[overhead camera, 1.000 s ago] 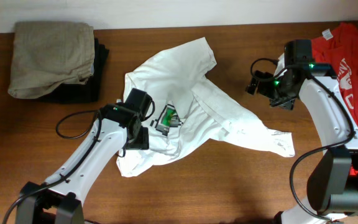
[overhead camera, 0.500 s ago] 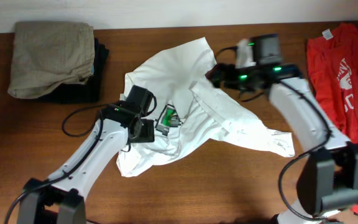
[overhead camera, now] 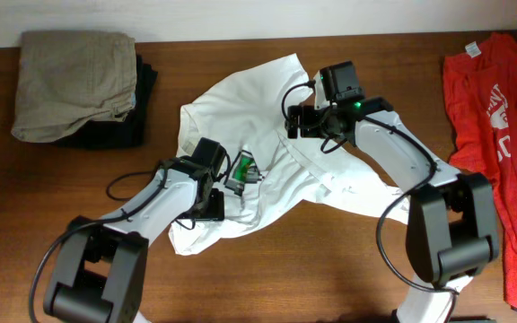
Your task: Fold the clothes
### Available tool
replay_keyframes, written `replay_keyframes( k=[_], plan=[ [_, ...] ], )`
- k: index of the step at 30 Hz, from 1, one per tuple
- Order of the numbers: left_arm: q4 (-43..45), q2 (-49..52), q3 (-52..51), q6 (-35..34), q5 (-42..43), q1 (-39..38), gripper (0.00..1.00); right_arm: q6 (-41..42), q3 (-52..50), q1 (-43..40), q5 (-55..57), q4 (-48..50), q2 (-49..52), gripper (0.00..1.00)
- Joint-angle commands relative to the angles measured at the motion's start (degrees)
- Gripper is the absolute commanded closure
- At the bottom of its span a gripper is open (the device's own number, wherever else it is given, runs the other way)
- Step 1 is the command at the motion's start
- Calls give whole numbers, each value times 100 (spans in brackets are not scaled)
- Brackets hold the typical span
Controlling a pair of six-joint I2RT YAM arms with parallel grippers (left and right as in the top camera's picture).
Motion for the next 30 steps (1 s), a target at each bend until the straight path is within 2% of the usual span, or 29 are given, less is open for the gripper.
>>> replay_keyframes(
  k=[1, 2, 4, 5, 7, 9, 10, 18, 19, 21, 30],
  plan=[
    [4, 177, -35, 50, -208, 37, 50, -57, 17, -4, 111, 35, 280, 13],
    [2, 177, -33, 50, -243, 55, 54, -57, 17, -4, 109, 33, 293, 21],
    [9, 175, -22, 50, -227, 157, 65, -59, 17, -2, 114, 48, 308, 45],
    [-2, 175, -22, 50, -219, 221, 67, -61, 17, 20, 118, 101, 308, 48],
    [-42, 175, -22, 50, -219, 317, 67, -63, 17, 59, 144, 168, 308, 47],
    [-92, 175, -22, 50, -219, 402, 67, -83, 17, 151, 369, 208, 315, 36],
    [-105, 175, -22, 50, -219, 433, 66, -87, 17, 216, 553, 229, 317, 34],
    [-103, 175, -22, 48, -221, 448, 64, -225, 17, 754, 981, 610, 374, 35],
    [-103, 175, -22, 48, -221, 448, 59, -203, 17, 837, 1126, 643, 402, 36],
    [-103, 175, -22, 48, -221, 448, 57, -87, 17, 960, 1414, 688, 505, 38],
    [-118, 175, -22, 48, -219, 448, 53, 225, 17, 1036, 1513, 955, 920, 44]
  ],
)
